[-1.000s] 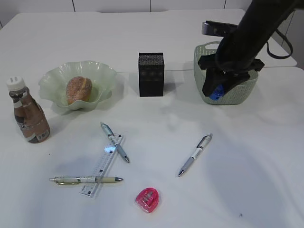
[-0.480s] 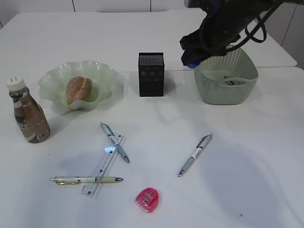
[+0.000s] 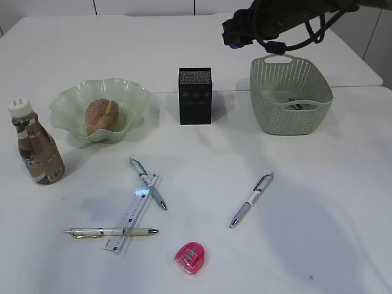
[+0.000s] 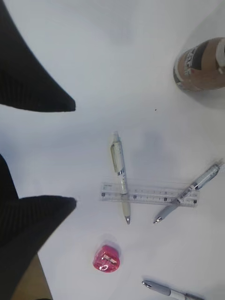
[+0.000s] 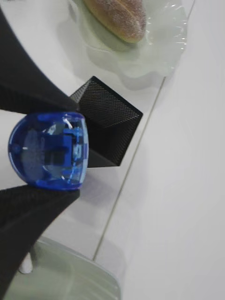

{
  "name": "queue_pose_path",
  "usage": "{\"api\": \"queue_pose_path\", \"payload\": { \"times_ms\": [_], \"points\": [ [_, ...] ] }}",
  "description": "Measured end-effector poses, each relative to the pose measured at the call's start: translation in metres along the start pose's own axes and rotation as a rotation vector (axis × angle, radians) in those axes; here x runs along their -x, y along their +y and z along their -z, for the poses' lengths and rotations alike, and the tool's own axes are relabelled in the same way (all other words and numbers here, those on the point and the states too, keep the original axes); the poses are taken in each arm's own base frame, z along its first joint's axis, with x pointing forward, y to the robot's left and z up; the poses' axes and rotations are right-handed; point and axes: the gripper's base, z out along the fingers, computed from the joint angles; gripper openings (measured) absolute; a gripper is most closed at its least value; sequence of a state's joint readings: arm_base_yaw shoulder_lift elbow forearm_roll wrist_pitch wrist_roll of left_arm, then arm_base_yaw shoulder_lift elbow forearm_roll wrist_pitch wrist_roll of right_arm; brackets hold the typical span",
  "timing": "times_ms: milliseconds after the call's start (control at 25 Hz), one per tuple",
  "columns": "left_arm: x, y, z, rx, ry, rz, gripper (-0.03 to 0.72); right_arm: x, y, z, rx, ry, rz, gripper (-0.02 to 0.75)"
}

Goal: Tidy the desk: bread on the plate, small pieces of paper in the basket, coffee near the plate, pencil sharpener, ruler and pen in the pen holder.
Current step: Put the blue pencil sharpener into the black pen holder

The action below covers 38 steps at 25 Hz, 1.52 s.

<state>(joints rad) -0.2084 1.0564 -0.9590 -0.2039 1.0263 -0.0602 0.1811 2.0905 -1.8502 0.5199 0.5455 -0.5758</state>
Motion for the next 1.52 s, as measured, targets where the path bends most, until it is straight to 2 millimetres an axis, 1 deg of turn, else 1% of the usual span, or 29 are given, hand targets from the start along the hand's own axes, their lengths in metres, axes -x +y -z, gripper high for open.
{"api": "queue_pose_path", "payload": {
  "times_ms": [80,200,320,440,480,520,600,840,960,1000,1160,1200,1240,1360,1520],
  "points": [
    [0.0,0.001,0.0,0.01,-0.004,-0.006,0.4,0.002,0.001,-0.001,-0.008,-0.023,0.013,0.337],
    [0.001,0.002,0.0,0.018,-0.014,-0.012,0.4,0.006,0.008,-0.006,-0.023,-0.076,0.066,0.337],
    [0.003,0.002,0.0,0.019,-0.028,-0.013,0.4,0.007,0.018,-0.018,-0.028,-0.108,0.108,0.337],
    [0.003,0.003,0.0,0.029,-0.034,-0.019,0.4,0.009,0.019,-0.019,-0.036,-0.122,0.116,0.337],
    [0.003,0.003,0.0,0.035,-0.035,-0.023,0.4,0.008,0.027,-0.034,-0.041,-0.157,0.122,0.337],
    [0.003,0.004,0.0,0.041,-0.035,-0.027,0.4,0.008,0.027,-0.034,-0.041,-0.157,0.122,0.337],
    [0.003,0.005,0.0,0.05,-0.038,-0.033,0.4,0.01,0.027,-0.045,-0.046,-0.199,0.081,0.337],
    [0.005,0.005,0.0,0.056,-0.055,-0.038,0.4,-0.001,0.024,-0.075,-0.043,-0.224,-0.022,0.337],
    [0.006,0.005,0.0,0.055,-0.061,-0.038,0.4,-0.005,0.023,-0.085,-0.038,-0.225,-0.051,0.337],
    [0.006,0.005,0.0,0.055,-0.064,-0.038,0.4,-0.01,0.022,-0.092,-0.037,-0.217,-0.061,0.337],
    [0.007,0.005,0.0,0.054,-0.078,-0.039,0.4,-0.016,0.02,-0.103,-0.033,-0.215,-0.084,0.337],
    [0.007,0.005,0.0,0.054,-0.078,-0.039,0.4,-0.02,0.019,-0.109,-0.03,-0.21,-0.099,0.337],
    [0.007,0.005,0.0,0.054,-0.078,-0.039,0.4,-0.019,0.02,-0.108,-0.03,-0.214,-0.1,0.337],
    [0.007,0.005,0.0,0.054,-0.079,-0.039,0.4,-0.021,0.018,-0.114,-0.028,-0.22,-0.117,0.337],
    [0.007,0.005,0.0,0.054,-0.079,-0.039,0.4,-0.029,0.018,-0.123,-0.024,-0.2,-0.126,0.337]
  ]
}}
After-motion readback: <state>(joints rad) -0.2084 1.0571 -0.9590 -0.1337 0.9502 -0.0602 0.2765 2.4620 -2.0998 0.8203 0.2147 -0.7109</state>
